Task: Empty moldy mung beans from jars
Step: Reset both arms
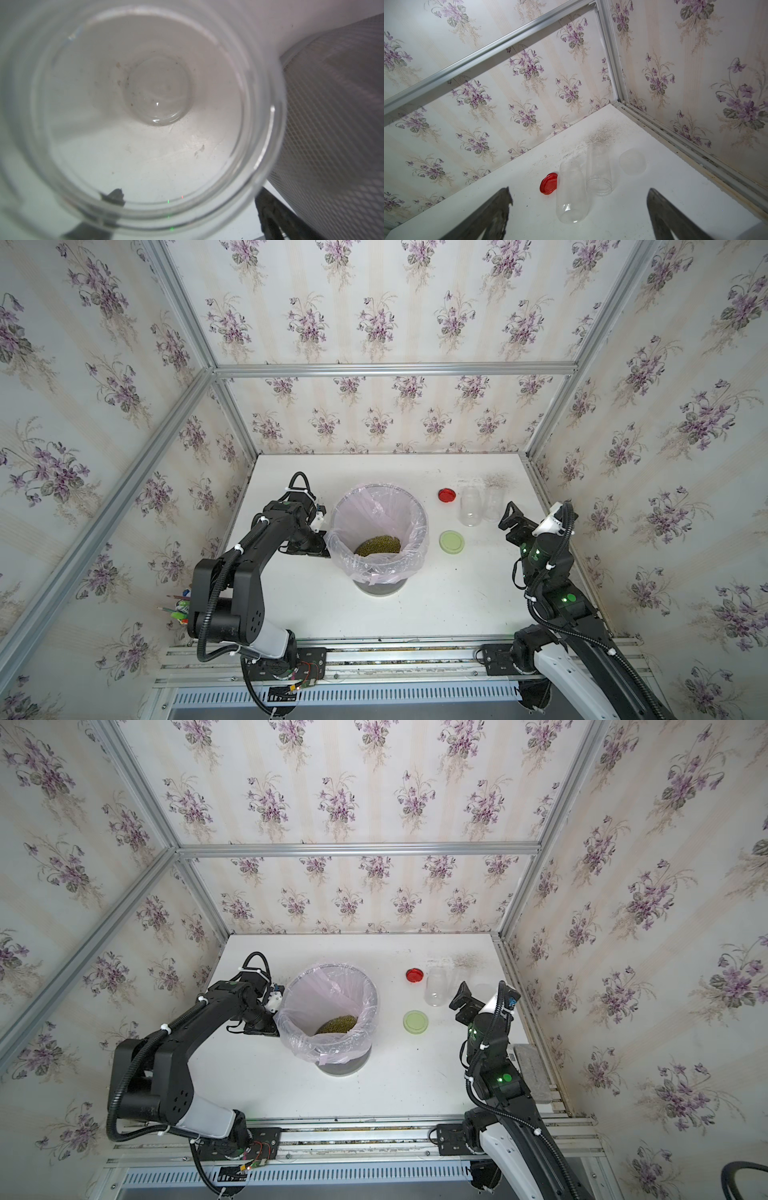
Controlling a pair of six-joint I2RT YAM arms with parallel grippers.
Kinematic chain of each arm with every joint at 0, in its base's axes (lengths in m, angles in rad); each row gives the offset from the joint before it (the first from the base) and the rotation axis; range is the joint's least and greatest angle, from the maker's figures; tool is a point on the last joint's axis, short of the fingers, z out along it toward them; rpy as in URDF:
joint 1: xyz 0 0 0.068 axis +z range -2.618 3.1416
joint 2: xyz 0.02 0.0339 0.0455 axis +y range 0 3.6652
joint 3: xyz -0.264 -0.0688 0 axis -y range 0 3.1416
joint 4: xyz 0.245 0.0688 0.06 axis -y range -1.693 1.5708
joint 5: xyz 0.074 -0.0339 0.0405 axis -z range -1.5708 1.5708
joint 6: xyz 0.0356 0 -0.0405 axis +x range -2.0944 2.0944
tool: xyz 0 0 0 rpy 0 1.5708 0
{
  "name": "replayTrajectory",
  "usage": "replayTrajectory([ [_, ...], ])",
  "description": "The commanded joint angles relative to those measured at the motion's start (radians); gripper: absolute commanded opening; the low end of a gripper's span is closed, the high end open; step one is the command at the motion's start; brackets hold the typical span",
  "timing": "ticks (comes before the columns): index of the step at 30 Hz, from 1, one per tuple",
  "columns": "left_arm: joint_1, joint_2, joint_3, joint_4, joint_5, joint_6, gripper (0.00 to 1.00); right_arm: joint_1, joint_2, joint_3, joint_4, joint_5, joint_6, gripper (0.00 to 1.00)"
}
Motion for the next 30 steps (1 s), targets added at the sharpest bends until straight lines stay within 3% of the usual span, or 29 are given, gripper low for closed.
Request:
replayTrajectory([
  [1, 0.001, 0.016, -0.019, 0.107, 0.018, -0.041, 1.0, 0.001, -0.001, -0.007, 0.033, 0.023, 0.0, 1.0],
  [10, 0.001, 0.039, -0.056, 0.275, 0.03, -0.138, 1.0, 0.001, -0.006, -0.023, 0.039, 0.038, -0.011, 1.0],
  [30, -0.012, 0.174, 0.077, 0.411, 0.034, -0.257, 1.0, -0.002, 0.003, -0.052, 0.069, 0.056, -0.017, 1.0],
])
